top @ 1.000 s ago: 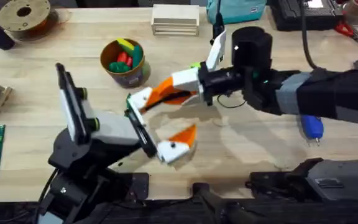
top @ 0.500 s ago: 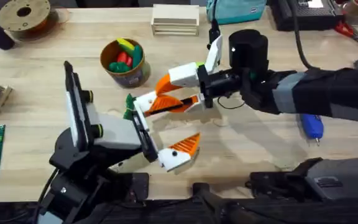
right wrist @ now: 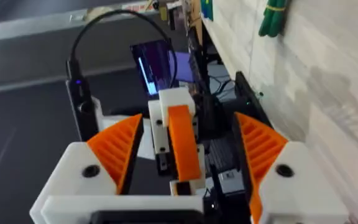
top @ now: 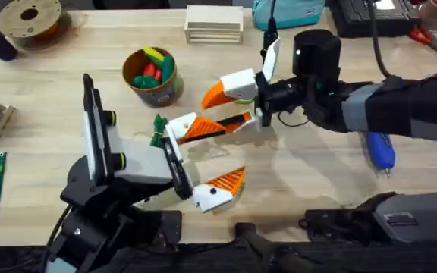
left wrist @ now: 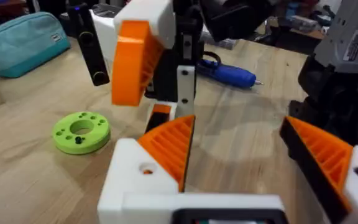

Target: Pick up the gripper from the table and insert it into the empty holder that is missing its gripper. Then pick up a screw, insert it into the mounting hole, and use the screwdriver to tighten it. Finally, clean up the table by picking up the vegetable and placing it into the bucket.

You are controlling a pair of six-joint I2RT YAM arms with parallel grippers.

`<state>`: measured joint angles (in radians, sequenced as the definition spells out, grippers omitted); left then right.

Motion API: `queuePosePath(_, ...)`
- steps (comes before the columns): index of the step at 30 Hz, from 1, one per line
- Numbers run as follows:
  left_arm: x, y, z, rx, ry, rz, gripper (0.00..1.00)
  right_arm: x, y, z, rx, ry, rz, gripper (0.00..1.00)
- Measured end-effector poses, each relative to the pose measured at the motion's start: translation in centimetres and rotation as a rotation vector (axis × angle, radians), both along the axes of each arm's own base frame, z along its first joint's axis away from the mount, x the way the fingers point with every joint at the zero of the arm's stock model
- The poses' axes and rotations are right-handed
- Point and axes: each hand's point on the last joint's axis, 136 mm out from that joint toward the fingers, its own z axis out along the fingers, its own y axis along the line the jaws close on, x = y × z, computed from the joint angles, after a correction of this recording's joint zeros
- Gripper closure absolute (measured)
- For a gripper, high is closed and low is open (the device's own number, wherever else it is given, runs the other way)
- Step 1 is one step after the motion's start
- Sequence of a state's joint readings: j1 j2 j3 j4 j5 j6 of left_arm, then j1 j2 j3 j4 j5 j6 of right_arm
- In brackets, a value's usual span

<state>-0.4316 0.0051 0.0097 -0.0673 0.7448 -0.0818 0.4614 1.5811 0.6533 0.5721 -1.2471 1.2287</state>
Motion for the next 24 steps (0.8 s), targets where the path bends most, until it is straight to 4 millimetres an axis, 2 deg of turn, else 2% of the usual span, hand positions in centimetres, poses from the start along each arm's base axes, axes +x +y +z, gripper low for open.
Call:
queuePosePath(6,0.0,0.0,0.0,0.000,0.000,0.000,0.014,-0.9,-0.2,0.0,0.012,0.005,0.047,0.169)
queuePosePath(12,0.0,0.0,0.0,0.000,0.000,0.000,0.014,-2.1,-0.6,-0.9,-0.006,0.060,0.088,0.261)
queuePosePath(20,0.0,0.0,0.0,0.000,0.000,0.000,0.014,-2.7,-0.8,-0.5,0.021,0.045,0.125,0.484)
queuePosePath(24,0.0,0.0,0.0,0.000,0.000,0.000,0.014,-3.0,-0.9,-0.2,0.035,0.048,0.146,0.545)
